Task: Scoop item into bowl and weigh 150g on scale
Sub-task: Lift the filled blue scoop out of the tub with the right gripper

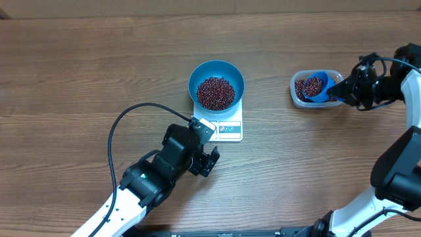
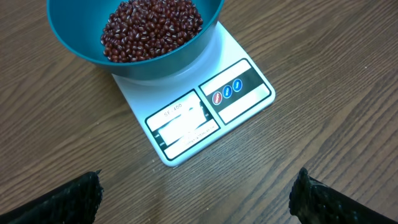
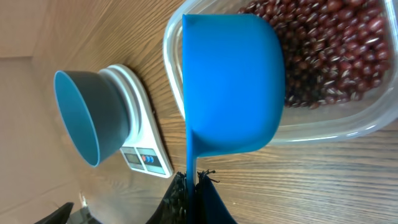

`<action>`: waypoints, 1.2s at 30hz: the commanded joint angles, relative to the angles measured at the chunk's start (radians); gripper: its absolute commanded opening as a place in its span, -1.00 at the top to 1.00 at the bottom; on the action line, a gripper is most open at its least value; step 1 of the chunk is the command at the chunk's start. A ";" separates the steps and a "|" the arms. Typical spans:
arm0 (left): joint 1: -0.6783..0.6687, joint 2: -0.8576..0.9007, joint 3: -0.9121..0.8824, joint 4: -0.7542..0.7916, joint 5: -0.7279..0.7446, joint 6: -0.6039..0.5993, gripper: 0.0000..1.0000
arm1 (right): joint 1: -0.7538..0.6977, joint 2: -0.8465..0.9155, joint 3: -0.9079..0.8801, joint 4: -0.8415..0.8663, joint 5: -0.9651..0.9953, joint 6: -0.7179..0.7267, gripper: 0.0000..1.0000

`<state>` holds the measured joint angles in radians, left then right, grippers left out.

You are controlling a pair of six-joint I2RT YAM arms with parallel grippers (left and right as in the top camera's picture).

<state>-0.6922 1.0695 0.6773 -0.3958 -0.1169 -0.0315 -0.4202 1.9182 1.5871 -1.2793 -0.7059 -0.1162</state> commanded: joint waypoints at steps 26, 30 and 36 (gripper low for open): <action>-0.002 -0.010 -0.009 0.000 -0.014 -0.021 -0.99 | -0.046 0.003 -0.010 -0.029 -0.229 -0.077 0.92; -0.002 -0.010 -0.009 0.000 -0.014 -0.021 -0.99 | -0.071 0.003 -0.010 -0.063 -0.296 -0.145 0.92; -0.002 -0.010 -0.009 0.000 -0.014 -0.021 -0.99 | -0.072 0.003 -0.010 -0.119 -0.389 -0.211 0.92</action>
<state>-0.6922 1.0695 0.6758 -0.3958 -0.1169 -0.0315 -0.4957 1.9182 1.5814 -1.3884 -0.9936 -0.2687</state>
